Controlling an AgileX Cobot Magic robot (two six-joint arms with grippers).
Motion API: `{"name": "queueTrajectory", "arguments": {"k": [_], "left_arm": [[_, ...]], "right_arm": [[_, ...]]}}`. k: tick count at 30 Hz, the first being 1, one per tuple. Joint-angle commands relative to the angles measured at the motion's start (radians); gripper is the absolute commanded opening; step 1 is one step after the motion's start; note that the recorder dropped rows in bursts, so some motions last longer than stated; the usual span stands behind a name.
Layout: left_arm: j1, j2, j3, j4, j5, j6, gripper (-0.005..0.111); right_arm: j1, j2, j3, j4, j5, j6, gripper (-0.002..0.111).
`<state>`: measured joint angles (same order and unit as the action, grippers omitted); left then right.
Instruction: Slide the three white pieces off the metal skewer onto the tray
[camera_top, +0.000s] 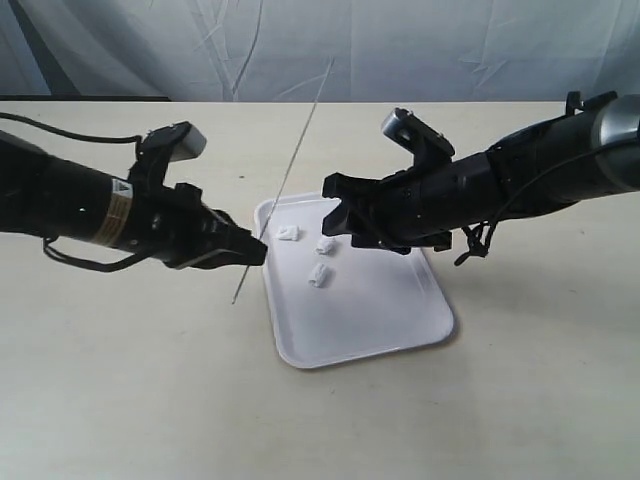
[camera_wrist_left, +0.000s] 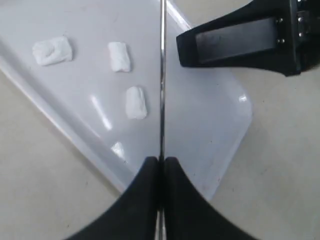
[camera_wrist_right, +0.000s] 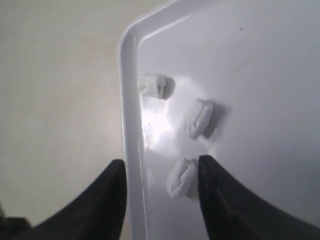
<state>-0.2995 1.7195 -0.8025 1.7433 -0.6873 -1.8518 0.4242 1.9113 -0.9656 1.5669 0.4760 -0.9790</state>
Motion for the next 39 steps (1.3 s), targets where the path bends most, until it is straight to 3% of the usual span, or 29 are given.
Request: {"name": "queueTrajectory", "arguments": {"k": [1, 9, 21, 24, 31, 35, 39], "left_arm": [[-0.054, 0.110, -0.078, 0.001, -0.004, -0.027, 0.000], [-0.070, 0.216, -0.110, 0.001, -0.033, -0.058, 0.000], [-0.072, 0.292, -0.110, 0.001, -0.143, -0.144, 0.000], [-0.072, 0.294, -0.110, 0.001, -0.139, -0.144, 0.008], [-0.072, 0.294, -0.110, 0.001, -0.133, -0.116, 0.039], [-0.052, 0.290, -0.110, 0.001, -0.196, -0.056, 0.043], [0.029, 0.271, -0.118, 0.001, -0.337, -0.013, 0.043]], "right_arm": [[-0.004, -0.015, 0.004, -0.037, 0.082, 0.002, 0.043], [-0.006, -0.176, 0.004, -0.247, 0.075, 0.101, 0.043], [-0.006, -0.352, 0.004, -0.270, 0.053, 0.108, 0.043], [-0.006, -0.381, 0.004, -0.288, 0.051, 0.108, 0.043], [-0.006, -0.459, 0.004, -0.318, 0.046, 0.108, 0.043], [-0.006, -0.526, 0.004, -0.409, 0.012, 0.108, 0.043], [-0.006, -0.611, 0.004, -0.524, -0.064, 0.134, 0.043]]}}
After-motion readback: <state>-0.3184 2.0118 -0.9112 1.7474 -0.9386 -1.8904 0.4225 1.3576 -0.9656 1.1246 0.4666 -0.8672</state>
